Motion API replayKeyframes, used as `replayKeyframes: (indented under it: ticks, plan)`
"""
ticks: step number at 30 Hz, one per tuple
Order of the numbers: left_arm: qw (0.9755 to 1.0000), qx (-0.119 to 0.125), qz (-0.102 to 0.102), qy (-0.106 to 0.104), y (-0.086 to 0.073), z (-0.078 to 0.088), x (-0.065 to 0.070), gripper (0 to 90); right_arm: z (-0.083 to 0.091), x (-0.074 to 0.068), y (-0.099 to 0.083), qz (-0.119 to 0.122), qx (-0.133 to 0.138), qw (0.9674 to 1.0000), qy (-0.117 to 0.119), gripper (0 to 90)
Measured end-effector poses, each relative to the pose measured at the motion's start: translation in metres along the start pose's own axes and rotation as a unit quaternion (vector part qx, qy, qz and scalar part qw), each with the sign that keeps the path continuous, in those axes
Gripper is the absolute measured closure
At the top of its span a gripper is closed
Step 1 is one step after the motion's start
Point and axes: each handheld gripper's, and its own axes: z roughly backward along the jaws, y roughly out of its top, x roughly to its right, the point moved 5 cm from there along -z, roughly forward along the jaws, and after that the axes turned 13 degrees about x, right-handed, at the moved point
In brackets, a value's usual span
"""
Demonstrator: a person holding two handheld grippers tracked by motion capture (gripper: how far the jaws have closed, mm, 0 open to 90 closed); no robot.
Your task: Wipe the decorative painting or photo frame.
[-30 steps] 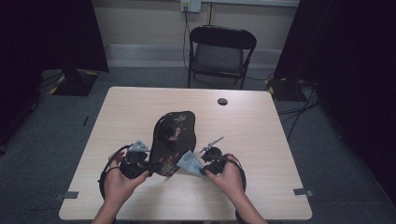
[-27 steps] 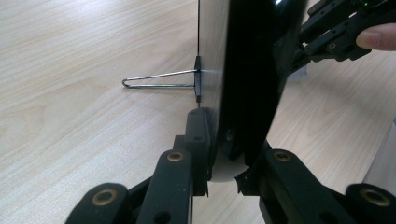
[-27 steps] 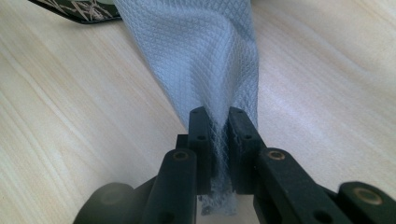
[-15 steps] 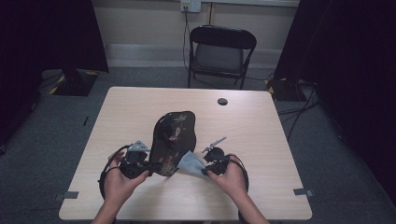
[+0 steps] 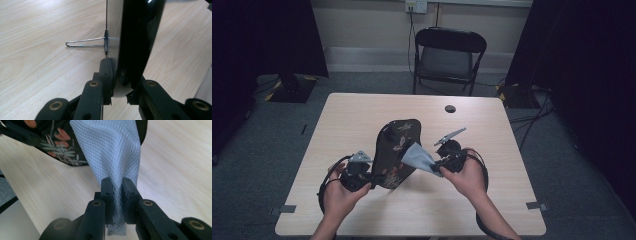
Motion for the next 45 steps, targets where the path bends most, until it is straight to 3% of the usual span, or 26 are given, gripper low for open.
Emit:
replayKeyframes:
  ticks: [11,16,20,30,45]
  plan:
    - [1.0,-0.003,-0.001,-0.001,0.0,0.0,0.001,78.6,0.038,-0.011,0.055,0.026,0.034,0.9991,-0.004,81.9]
    - [1.0,-0.003,-0.002,-0.001,0.0,0.0,0.001,78.6,0.046,-0.019,0.078,0.034,0.054,0.9979,-0.005,81.9]
    - [1.0,-0.002,-0.001,-0.001,0.0,0.0,0.001,78.6,0.044,-0.022,0.085,0.042,0.047,0.9979,-0.012,81.9]
    - [1.0,-0.004,-0.003,-0.003,0.0,0.0,0.0,78.6,0.025,-0.015,0.066,0.027,0.032,0.9991,-0.008,81.9]
    - [1.0,-0.003,-0.004,-0.003,0.0,0.0,0.0,78.6,-0.008,-0.007,0.021,0.002,0.009,0.9999,-0.004,81.8]
